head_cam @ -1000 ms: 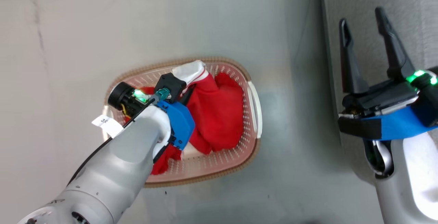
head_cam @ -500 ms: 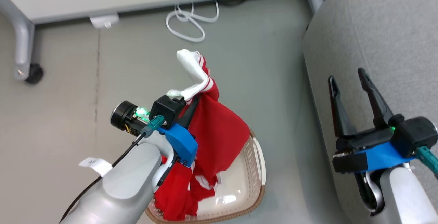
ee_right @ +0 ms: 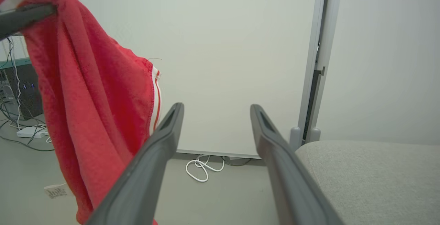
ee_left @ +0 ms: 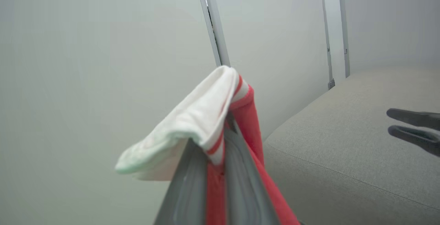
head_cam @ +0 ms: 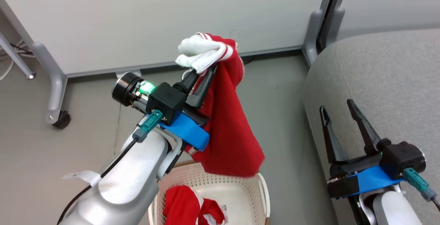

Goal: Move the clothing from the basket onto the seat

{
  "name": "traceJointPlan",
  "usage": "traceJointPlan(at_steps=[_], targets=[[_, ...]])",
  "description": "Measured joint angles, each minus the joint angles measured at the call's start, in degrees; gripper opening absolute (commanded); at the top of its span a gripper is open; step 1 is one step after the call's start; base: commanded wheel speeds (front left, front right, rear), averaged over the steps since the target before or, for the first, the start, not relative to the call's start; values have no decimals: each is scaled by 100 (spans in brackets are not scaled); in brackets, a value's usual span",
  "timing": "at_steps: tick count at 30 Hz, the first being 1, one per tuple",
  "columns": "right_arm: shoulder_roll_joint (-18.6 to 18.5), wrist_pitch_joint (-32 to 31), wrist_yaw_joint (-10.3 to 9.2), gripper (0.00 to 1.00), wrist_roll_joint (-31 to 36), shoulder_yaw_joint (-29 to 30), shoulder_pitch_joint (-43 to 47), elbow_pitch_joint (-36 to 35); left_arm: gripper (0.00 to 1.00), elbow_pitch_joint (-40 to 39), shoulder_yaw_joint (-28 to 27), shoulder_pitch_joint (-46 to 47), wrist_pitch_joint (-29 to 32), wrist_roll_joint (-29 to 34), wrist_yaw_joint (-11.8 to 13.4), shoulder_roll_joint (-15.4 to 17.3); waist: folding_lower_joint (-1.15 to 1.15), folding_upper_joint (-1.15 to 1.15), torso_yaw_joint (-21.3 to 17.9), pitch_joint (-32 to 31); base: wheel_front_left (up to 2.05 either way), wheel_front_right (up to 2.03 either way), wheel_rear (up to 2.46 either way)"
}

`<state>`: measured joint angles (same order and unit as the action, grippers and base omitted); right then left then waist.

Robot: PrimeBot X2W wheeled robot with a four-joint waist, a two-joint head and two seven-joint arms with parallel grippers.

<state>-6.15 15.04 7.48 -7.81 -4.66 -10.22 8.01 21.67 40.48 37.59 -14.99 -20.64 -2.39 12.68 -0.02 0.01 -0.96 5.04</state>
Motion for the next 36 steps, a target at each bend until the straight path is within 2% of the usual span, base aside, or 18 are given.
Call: traceJointPlan(at_steps=[7, 17, 26, 36], targets=[[55, 0, 0, 100, -1, -35, 188, 42, 0, -391, -63, 5, 0, 232, -119, -53, 0, 0, -7, -360, 0, 0, 0], [99, 0, 0, 100, -34, -130, 249, -155, 0, -410, -45, 29, 0, 308, -201, -124, 1, 0, 0, -455, 0, 0, 0], [22, 0, 0, 100, -96, -951, -91, -524, 0, -282, -29, 31, 0, 358, -243, -180, 1, 0, 18, -427, 0, 0, 0], [218, 0, 0, 100, -140, -1704, -831, 255, 0, -171, 118, 281, 0, 470, -302, -415, 2, 0, 193, -254, 0, 0, 0]])
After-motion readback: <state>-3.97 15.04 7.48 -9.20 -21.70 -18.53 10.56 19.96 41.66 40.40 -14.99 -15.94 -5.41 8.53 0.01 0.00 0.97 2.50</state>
